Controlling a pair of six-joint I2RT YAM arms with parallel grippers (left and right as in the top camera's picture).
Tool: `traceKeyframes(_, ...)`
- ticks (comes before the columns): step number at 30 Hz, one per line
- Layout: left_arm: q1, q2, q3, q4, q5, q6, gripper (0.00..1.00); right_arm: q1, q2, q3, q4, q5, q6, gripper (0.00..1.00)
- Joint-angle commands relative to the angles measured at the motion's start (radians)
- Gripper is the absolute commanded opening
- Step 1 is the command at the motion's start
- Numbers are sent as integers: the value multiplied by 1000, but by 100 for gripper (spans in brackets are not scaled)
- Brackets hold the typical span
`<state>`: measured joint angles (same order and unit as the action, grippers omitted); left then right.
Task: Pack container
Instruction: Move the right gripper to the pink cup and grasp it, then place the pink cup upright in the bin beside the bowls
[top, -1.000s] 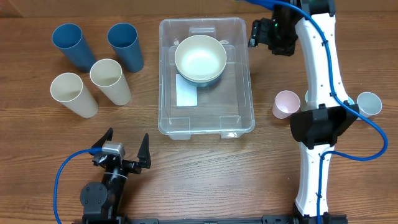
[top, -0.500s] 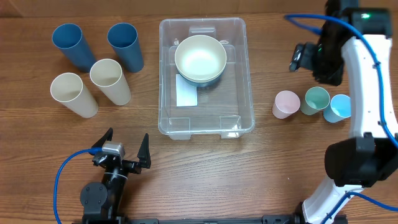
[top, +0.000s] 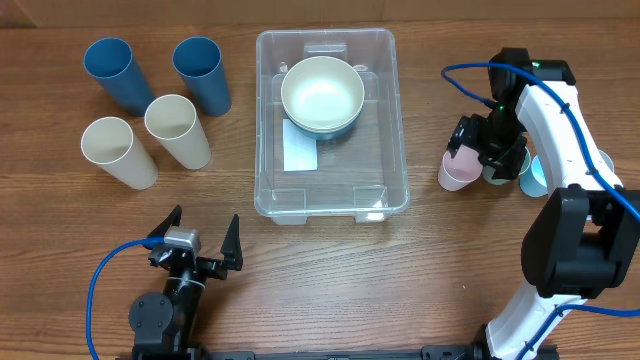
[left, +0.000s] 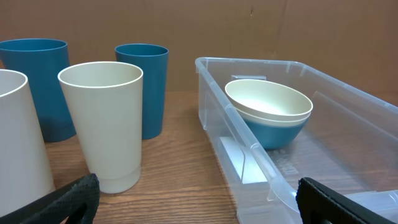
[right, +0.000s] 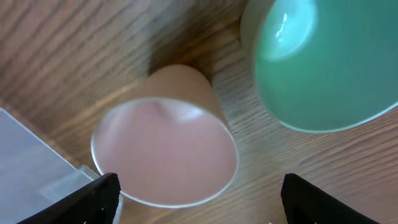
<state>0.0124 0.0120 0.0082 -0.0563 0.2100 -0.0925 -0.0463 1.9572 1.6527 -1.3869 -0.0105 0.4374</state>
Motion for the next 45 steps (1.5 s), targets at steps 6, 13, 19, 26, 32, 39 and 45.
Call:
traceKeyframes(6, -7, -8, -3, 1, 16, 26, 100, -7, -10, -143, 78, 9, 163, 74)
traceKeyframes(13, -7, -8, -3, 1, 16, 26, 100, -7, -10, -267, 198, -9, 165, 11)
traceKeyframes(19, -7, -8, -3, 1, 16, 26, 100, -7, -10, -267, 232, -9, 146, 4)
traceKeyframes(26, -7, -7, -3, 1, 16, 26, 100, -7, -33, -131, 158, 101, 74, 4)
traceKeyframes(32, -7, -8, -3, 1, 16, 26, 100, 35, -68, 389, -93, 31, -193, 4)
traceKeyframes(39, -7, -8, -3, 1, 16, 26, 100, 380, -63, 513, -145, -42, -286, 4)
traceKeyframes(45, -7, -8, -3, 1, 16, 26, 100, 566, 41, 480, -134, -25, -281, 4)
